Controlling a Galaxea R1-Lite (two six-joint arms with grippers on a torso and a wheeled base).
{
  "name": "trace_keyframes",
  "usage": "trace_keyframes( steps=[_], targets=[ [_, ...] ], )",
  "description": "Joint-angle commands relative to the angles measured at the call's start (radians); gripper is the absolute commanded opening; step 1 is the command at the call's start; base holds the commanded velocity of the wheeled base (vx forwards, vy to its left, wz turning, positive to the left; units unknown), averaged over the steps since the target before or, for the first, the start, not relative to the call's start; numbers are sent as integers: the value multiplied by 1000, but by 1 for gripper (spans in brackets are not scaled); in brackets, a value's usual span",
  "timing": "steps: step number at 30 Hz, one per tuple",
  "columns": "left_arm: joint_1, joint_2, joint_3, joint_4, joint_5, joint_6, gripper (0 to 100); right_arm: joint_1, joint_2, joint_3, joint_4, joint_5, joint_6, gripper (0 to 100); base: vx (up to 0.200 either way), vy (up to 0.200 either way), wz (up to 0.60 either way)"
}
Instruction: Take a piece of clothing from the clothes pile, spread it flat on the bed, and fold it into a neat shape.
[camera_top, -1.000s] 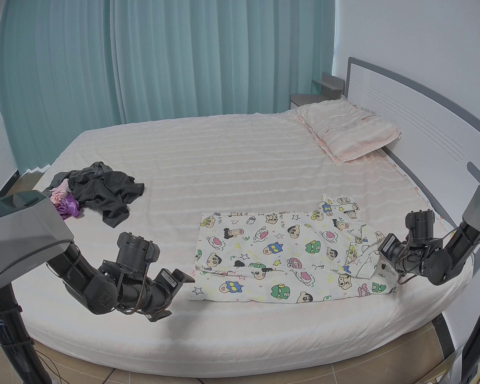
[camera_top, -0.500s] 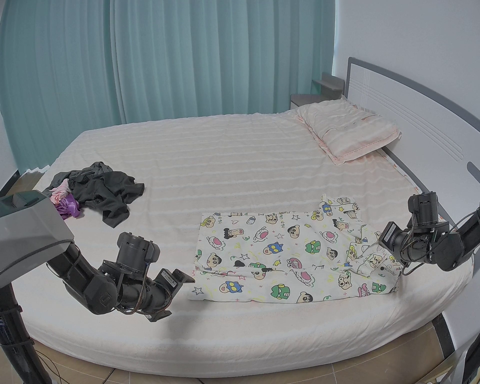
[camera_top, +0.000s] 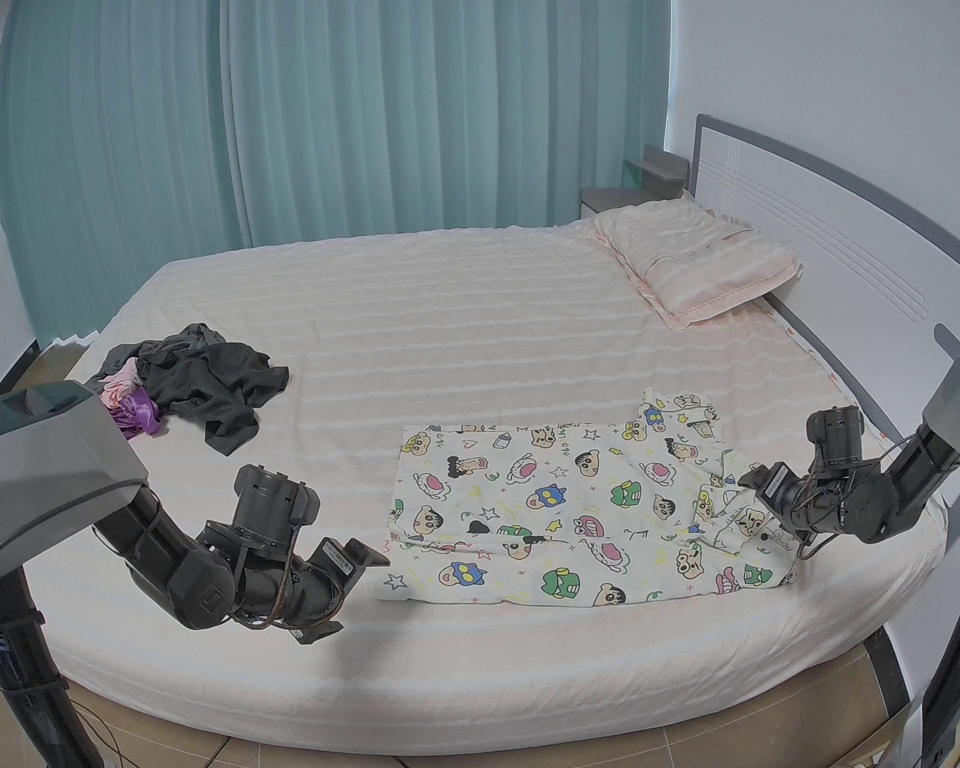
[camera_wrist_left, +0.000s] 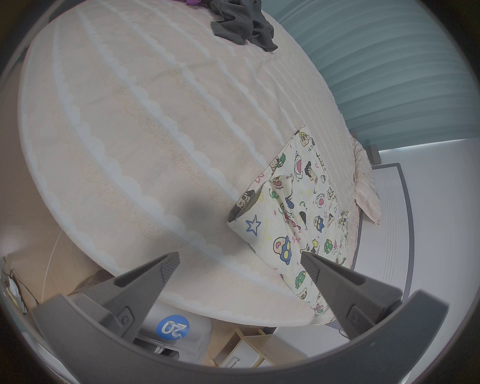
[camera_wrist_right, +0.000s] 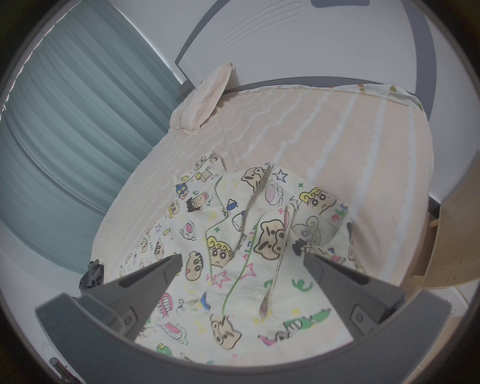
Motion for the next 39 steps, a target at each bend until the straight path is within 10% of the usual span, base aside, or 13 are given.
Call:
trace_keyframes(
  steps=[1, 29, 30, 39],
  targets=[
    [0, 2, 0, -1, 1, 0, 100, -18, 170, -58, -60, -1, -11, 100, 0, 0, 0],
    [0, 2, 0, -1, 1, 1, 100, -8, 326, -226, -55, -81, -18, 100, 0, 0, 0],
    [0, 2, 0, -1, 1, 3, 100, -8, 326, -229, -55, -81, -18, 0, 0, 0, 0],
    [0, 2, 0, -1, 1, 3, 100, -12, 322, -229, -53, -86, -18, 0, 0, 0, 0]
  ],
)
